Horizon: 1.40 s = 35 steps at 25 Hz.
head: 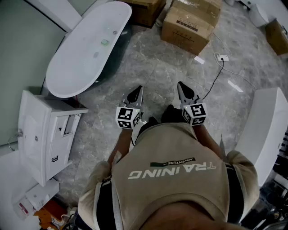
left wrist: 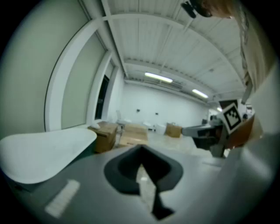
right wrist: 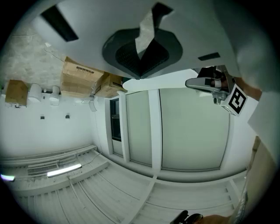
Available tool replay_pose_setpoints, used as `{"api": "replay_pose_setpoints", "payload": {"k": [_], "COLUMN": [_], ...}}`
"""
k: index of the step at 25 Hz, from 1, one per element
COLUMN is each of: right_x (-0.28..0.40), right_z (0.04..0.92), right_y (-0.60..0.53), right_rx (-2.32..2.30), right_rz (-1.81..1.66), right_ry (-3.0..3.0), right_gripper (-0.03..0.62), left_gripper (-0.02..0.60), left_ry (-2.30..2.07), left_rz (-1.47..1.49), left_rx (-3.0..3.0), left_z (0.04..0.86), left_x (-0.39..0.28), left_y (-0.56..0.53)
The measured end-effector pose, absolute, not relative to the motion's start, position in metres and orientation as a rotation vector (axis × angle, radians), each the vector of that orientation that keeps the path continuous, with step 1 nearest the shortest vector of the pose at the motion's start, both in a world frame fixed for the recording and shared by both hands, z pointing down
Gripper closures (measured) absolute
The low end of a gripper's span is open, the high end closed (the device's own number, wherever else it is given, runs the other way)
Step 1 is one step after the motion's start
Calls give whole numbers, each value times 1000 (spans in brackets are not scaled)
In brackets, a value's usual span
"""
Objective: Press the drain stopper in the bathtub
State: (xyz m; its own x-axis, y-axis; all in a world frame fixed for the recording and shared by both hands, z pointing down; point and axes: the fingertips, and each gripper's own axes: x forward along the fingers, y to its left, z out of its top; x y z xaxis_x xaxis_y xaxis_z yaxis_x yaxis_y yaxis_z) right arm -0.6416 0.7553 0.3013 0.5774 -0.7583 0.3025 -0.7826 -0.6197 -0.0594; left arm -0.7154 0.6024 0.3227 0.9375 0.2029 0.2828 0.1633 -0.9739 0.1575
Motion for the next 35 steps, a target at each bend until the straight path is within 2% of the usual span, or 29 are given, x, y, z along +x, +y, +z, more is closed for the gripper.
{"api": "replay_pose_setpoints", "payload": {"k": [7, 18, 26, 35], "right_x": [-607, -492, -405, -357], "right_z": [308, 307, 327, 340], "right_y": [742, 717, 696, 643], "right_rx": [2696, 2596, 2536, 2515], "right_rz": [476, 332, 457, 513], "right_ry": [-1367, -1466, -1624, -1689], "right_gripper": [586, 586, 585, 585], "left_gripper": [579, 578, 578, 578], "left_ry": [210, 252, 62, -109], "left_rz": [425, 533, 481, 554], "left_rx": [2927, 3038, 3003, 2942], "left_z": [323, 302, 292, 313], "left_x": [-676, -559, -479, -465], "left_y": [585, 581, 564, 518]}}
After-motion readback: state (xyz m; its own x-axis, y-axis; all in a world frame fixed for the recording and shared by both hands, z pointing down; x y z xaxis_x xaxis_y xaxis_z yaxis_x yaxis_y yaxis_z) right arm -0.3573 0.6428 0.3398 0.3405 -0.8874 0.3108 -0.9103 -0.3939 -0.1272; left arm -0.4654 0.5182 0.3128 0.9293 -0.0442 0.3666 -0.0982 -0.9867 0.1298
